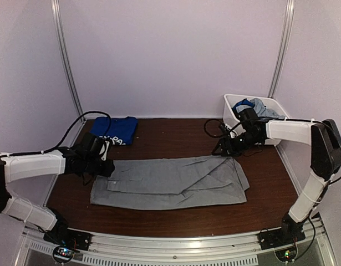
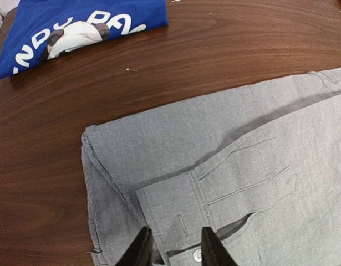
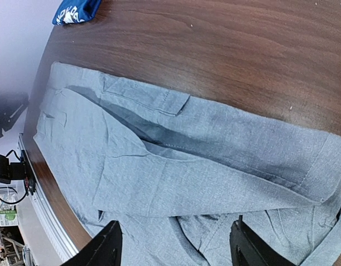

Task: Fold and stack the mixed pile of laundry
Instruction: Adjust the rectangle-folded shirt at the center of the board.

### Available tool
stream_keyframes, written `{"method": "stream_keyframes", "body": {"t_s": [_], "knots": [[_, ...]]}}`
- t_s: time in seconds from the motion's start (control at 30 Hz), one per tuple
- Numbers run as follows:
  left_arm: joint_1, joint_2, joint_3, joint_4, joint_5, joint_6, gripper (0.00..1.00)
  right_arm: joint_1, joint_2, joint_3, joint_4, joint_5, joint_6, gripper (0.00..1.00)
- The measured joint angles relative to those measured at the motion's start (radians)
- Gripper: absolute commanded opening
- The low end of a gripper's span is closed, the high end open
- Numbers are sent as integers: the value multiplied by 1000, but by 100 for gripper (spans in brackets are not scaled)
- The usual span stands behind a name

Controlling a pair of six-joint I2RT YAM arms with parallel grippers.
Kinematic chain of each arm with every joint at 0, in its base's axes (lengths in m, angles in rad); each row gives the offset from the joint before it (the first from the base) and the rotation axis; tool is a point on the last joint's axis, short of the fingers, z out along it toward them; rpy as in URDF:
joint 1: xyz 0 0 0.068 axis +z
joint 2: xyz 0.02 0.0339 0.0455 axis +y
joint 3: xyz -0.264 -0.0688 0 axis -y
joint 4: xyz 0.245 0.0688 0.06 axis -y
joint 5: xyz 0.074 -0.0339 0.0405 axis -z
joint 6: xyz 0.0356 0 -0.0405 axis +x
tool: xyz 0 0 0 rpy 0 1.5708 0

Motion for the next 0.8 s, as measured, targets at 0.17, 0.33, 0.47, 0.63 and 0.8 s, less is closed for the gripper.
{"method": "stream_keyframes", "body": {"t_s": [0.17, 0.33, 0.47, 0.63, 0.8], "knots": [[0, -13, 30, -21, 18, 13, 40, 20, -5, 26, 5, -1, 6, 55], [-21, -21, 34, 11, 102, 26, 41, 67, 32, 62, 19, -3, 8, 51], [-35, 43, 33, 47, 152, 24, 41, 84, 100, 66, 30, 8, 9, 50], [-37, 161, 31, 58, 172, 6, 41, 72, 155, 15, 39, 72, 22, 44], [-37, 186, 26, 30, 149, -21, 41, 60, 143, -71, 66, 116, 32, 40]]}}
